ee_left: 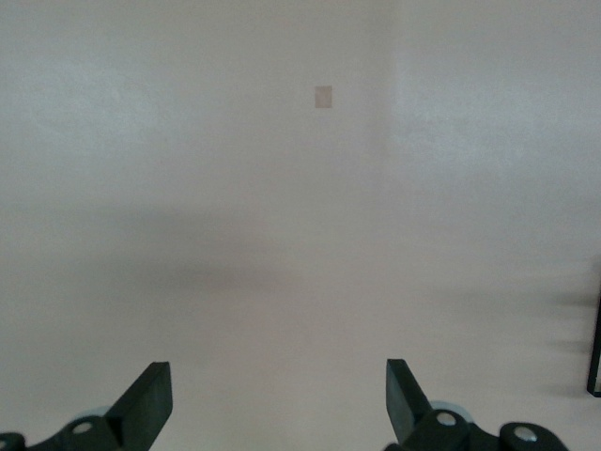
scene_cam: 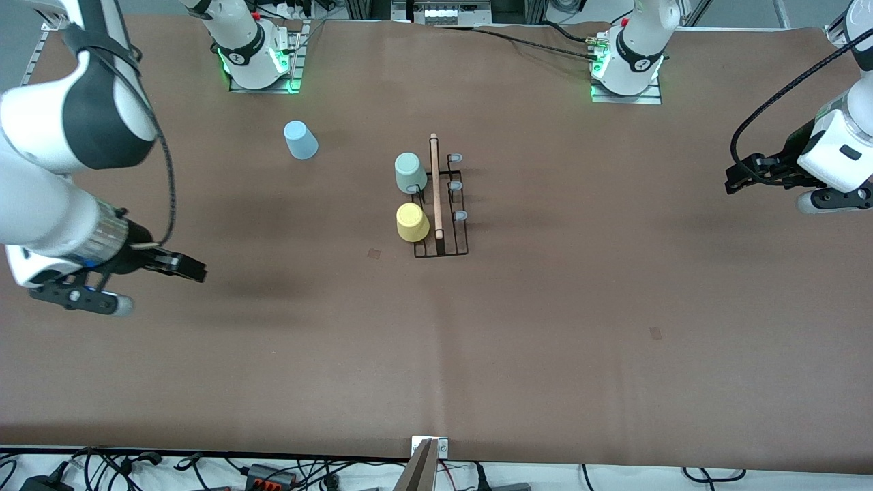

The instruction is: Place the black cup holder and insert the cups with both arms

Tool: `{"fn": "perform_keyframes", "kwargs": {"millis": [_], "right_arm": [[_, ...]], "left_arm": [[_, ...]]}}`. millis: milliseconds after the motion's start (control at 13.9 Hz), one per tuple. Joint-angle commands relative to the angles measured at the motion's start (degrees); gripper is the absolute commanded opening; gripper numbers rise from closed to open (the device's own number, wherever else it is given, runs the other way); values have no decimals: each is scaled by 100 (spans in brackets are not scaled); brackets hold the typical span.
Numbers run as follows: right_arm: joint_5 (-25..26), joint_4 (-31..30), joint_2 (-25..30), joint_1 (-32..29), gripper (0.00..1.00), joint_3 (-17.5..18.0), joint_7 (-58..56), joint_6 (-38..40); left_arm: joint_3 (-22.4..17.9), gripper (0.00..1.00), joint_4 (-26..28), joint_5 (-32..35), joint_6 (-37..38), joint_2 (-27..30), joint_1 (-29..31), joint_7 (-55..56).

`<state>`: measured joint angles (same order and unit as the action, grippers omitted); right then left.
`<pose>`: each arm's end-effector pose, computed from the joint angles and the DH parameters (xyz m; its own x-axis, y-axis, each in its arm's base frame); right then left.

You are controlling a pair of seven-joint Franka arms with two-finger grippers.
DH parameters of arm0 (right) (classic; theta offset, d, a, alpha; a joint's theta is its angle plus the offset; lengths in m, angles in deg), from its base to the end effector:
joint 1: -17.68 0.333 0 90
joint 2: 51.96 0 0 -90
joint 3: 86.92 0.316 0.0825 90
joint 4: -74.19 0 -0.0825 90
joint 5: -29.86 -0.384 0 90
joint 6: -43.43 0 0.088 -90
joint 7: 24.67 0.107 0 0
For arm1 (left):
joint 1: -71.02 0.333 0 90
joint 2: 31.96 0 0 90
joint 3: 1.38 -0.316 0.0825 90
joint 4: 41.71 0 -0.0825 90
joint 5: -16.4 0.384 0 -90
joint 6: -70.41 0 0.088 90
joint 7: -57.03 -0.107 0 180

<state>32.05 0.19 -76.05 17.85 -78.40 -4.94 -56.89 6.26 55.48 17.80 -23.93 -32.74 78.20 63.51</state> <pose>0.6828 0.0809 0.5143 0.9793 -0.1999 0.0331 -0.1987 -0.9794 -0.0359 0.5596 -0.0016 0.5640 0.9929 0.1029 -0.0603 0.1013 -0.9944 -0.0294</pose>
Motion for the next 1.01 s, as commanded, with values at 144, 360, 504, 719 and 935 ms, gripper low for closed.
{"fn": "perform_keyframes", "kwargs": {"millis": [144, 360, 504, 719, 935], "right_arm": [[-289, -220, 590, -386, 100, -200, -960, 370], [-228, -62, 712, -395, 100, -403, -1637, 680], [-192, -44, 809, -273, 100, -586, -1903, 828], [-131, -114, 923, -114, 100, -842, -2008, 899], [-122, -271, 1108, -140, 100, -869, -2193, 1119]], "left_arm": [[45, 100, -139, -149, 100, -62, 46, -6], [45, 100, -139, -149, 100, -53, 46, -76], [45, 100, -122, -149, 100, -62, 55, -94], [36, 100, -121, -149, 100, -62, 64, -173], [36, 100, -121, -149, 100, -62, 64, -164]]}}
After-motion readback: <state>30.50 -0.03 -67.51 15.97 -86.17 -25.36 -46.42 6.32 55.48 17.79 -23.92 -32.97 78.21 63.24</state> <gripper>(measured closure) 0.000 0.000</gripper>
